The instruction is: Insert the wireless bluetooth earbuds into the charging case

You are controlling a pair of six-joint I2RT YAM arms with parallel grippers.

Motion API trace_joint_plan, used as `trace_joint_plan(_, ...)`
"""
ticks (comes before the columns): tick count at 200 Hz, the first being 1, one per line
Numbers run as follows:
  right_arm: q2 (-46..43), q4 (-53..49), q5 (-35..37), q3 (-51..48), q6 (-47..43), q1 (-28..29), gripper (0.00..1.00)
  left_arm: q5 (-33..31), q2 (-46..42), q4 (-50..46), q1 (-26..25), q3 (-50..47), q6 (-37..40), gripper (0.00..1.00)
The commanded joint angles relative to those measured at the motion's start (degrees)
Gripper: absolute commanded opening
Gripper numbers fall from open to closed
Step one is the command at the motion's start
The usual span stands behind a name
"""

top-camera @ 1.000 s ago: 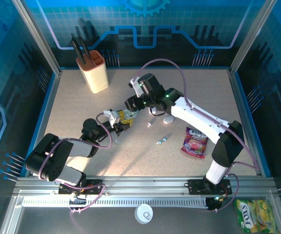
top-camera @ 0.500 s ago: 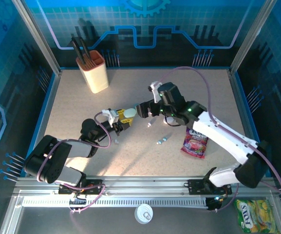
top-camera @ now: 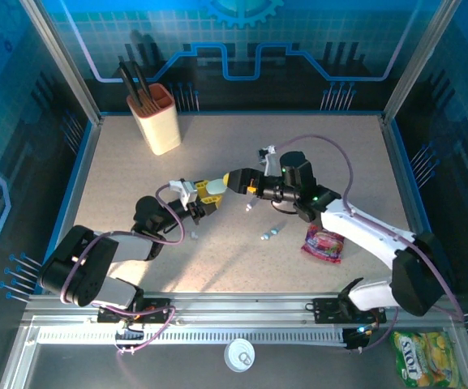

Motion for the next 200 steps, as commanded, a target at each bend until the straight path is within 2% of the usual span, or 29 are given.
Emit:
trace_joint_plan(1, 3.28, 13.38, -4.93, -0.83, 8.99, 0.98, 0.94, 1.87, -1.29, 2.24, 0.41, 1.6, -0.95, 0.19)
trace_joint_plan(17, 5.24, 16.6, -6.1, -0.56, 11.21, 1.53, 0.89, 1.77, -1.38, 2.22, 0.41, 1.58, -0.87, 0.19)
trace_joint_plan(41, 7.63, 21.18, -8.22, -0.6, 15.89, 1.79, 0.73, 1.01, -1.36, 2.25, 0.41, 1.44, -0.52, 0.19)
trace_joint_plan(102, 11.66, 26.27, -11.38, -0.04, 20.24, 1.99, 0.6, -1.24, -0.24, 2.23, 0.45, 1.84, 0.09, 0.19)
trace_joint_plan(142, 10.43, 22.81, -10.58, -0.04, 16.68, 1.74, 0.3, -3.19, 0.36, 2.21, 0.37, 1.93, 0.71, 0.23)
trace_joint_plan(158, 9.95, 21.56, -10.14, 0.01, 15.52, 1.63, 0.26, -3.21, 0.69, 2.23, 0.41, 1.98, 0.63, 0.24)
trace_joint_plan(177, 9.47, 20.12, -9.44, 0.05, 13.79, 1.41, 0.25, -3.23, 0.69, 2.2, 0.41, 2.0, 0.47, 0.34)
trace_joint_plan(200, 8.72, 17.56, -7.86, -0.5, 10.64, 0.12, 0.23, -3.52, 0.0, 2.23, 0.41, 1.36, 0.95, 0.64)
